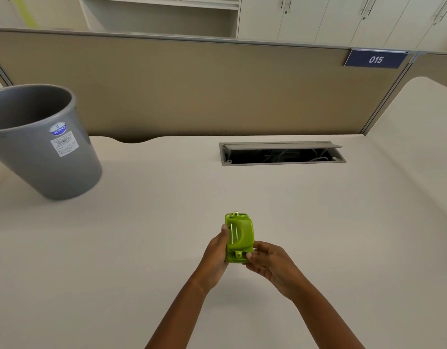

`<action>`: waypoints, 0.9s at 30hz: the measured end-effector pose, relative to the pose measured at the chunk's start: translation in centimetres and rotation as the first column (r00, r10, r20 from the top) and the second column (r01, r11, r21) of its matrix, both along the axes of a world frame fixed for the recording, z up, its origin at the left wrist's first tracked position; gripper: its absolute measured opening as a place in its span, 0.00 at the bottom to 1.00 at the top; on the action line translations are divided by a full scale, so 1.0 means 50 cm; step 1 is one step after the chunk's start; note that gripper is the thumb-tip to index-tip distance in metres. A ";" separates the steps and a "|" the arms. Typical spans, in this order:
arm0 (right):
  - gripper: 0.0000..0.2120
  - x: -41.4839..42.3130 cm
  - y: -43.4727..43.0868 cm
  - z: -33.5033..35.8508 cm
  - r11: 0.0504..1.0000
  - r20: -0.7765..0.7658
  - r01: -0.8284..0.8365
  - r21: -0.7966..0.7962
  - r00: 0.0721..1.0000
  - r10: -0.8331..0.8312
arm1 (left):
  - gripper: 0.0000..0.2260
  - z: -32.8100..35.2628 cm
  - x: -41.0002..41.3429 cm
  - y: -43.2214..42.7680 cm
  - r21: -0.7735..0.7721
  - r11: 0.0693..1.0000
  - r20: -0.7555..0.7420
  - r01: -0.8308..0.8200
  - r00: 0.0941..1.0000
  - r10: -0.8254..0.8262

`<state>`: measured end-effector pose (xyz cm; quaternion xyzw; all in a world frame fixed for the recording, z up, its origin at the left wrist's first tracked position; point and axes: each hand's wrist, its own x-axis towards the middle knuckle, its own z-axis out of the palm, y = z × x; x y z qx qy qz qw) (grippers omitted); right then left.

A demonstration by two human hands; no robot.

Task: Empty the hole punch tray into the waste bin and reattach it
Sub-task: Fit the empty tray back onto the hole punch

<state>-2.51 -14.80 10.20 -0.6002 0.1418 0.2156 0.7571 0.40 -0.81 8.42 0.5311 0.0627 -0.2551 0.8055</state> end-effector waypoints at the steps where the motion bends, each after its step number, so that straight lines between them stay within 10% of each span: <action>1: 0.09 0.002 -0.002 -0.002 0.999 -0.001 0.026 0.019 1.000 -0.026 | 0.20 -0.002 -0.003 0.006 -0.036 0.999 -0.005 0.004 1.000 -0.004; 27: 0.10 0.034 -0.007 -0.033 0.994 -0.013 0.078 -0.074 0.997 -0.079 | 0.07 -0.019 -0.017 0.019 0.197 0.972 -0.063 -0.129 0.988 0.144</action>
